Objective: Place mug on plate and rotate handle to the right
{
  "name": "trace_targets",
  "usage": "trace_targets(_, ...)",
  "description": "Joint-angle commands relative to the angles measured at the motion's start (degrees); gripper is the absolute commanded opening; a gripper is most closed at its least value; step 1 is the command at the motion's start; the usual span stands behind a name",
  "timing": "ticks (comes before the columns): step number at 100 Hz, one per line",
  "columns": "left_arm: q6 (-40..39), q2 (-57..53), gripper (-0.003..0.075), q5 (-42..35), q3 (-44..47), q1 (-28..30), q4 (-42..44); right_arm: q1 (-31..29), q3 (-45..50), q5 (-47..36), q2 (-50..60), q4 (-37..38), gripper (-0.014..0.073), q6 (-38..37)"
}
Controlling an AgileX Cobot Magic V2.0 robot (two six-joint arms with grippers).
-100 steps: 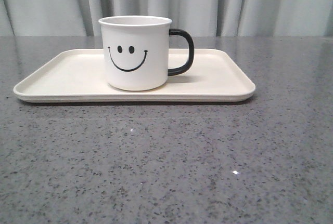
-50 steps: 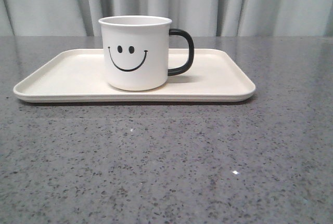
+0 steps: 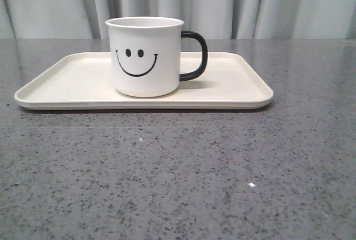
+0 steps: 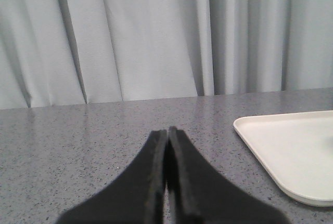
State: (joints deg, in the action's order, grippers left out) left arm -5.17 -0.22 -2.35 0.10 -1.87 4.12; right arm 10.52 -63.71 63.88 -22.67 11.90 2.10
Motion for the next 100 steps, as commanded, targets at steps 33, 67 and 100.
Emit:
trace_targets(33,-0.3,-1.7,-0.0020,-5.0,0.4,0.2,-0.4,-0.2,-0.9,-4.7,-0.9,1.9,-0.0110,0.0)
trace_targets(67,-0.3,-1.7,-0.0020,-5.0,0.4,0.2,-0.4,-0.2,3.5,-6.7,-0.8,-3.3,-0.0110,-0.8)
trace_targets(100,-0.3,-1.7,-0.0020,-5.0,0.4,0.2,-0.4,-0.3,26.9,-34.3,8.3,-4.5,-0.0110,-1.1)
